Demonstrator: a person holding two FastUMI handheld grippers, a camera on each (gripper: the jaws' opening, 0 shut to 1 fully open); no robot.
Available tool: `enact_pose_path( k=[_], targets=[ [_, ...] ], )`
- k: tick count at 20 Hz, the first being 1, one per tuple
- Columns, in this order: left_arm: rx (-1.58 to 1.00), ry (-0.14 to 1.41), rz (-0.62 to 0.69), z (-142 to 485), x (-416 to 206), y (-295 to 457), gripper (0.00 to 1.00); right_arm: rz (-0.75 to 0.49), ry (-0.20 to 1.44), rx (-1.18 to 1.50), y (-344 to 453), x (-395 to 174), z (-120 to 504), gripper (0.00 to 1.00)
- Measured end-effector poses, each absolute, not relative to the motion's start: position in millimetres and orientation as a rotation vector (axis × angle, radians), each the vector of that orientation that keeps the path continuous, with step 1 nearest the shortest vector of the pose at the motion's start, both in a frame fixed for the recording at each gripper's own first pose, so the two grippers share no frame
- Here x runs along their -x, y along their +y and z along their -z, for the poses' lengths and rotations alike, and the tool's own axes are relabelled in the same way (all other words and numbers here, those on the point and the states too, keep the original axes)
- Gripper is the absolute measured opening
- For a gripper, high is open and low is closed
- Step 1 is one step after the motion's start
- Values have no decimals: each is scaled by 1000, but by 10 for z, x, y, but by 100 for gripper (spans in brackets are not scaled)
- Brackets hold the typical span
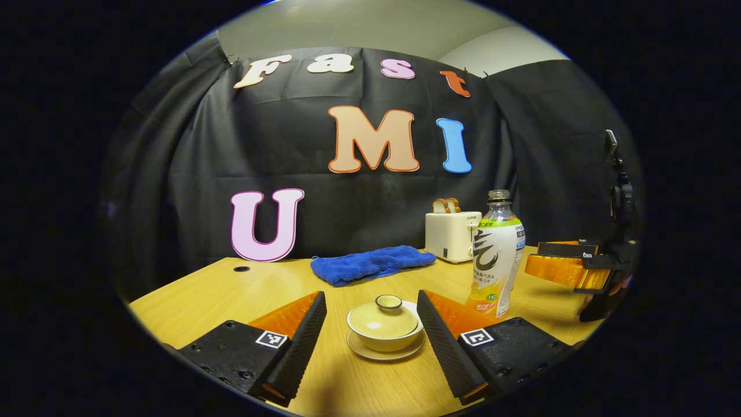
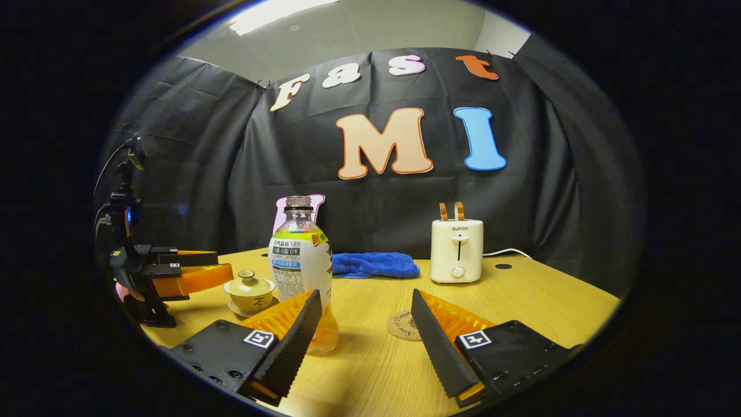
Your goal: Open the teacup lid with one hand, grasp the water bottle and pour water into the teacup with the other hand; after pouring, place the water bottle on the coaster and then close the teacup lid.
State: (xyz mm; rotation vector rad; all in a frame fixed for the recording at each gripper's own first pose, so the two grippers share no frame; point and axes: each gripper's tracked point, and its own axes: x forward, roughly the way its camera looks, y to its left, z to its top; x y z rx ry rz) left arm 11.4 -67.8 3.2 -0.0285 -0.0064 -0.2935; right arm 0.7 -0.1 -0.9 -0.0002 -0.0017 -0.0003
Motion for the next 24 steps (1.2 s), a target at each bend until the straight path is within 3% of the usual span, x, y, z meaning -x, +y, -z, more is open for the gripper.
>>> enact_pose_path(
  k=[2, 5, 11, 15, 16, 17, 23, 24],
  targets=[
    [34, -2, 299, -35, -158, -699, 92, -1, -2, 0, -3, -12, 9, 99],
    [26, 15, 315, -3, -228, -773, 92, -2, -3, 0, -1, -8, 8, 94],
    [3, 77, 342, 91, -374, -885, 87, -4, -4, 0, 5, -5, 3, 95],
    [-18, 103, 359, 134, -458, -967, 79, -5, -4, 0, 6, 0, -4, 94],
    [-24, 114, 361, 157, -480, -977, 74, -5, -3, -1, 6, 4, -1, 98],
    [-29, 125, 362, 171, -498, -984, 72, -5, -3, -1, 7, 5, -4, 94],
    [-35, 145, 344, 195, -527, -967, 53, -5, -3, -1, 15, 16, -15, 98],
    [-33, 144, 338, 196, -527, -953, 45, -5, -2, -1, 18, 20, -10, 94]
  ],
)
